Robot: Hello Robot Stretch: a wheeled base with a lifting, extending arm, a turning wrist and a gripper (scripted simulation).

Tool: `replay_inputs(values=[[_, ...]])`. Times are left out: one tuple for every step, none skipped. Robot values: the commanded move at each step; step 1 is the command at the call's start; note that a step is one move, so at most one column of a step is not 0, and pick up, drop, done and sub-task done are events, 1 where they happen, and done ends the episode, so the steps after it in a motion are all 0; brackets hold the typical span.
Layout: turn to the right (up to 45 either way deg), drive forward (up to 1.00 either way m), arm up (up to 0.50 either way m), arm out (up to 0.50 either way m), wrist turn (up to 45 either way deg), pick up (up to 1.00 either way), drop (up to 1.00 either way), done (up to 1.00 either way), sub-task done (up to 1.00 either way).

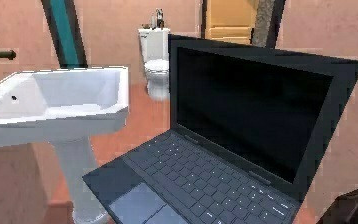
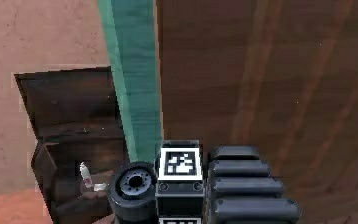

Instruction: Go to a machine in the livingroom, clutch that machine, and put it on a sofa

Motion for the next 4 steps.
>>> replay_inputs(values=[[0.0,0.8,0.0,0.0,0.0,0.0,0.0,0.0,0.0],[12.0,0.0,0.0,0.0,0.0,0.0,0.0,0.0,0.0],[0.0,1.0,0.0,0.0,0.0,0.0,0.0,0.0,0.0],[6.0,0.0,0.0,0.0,0.0,0.0,0.0,0.0,0.0]])
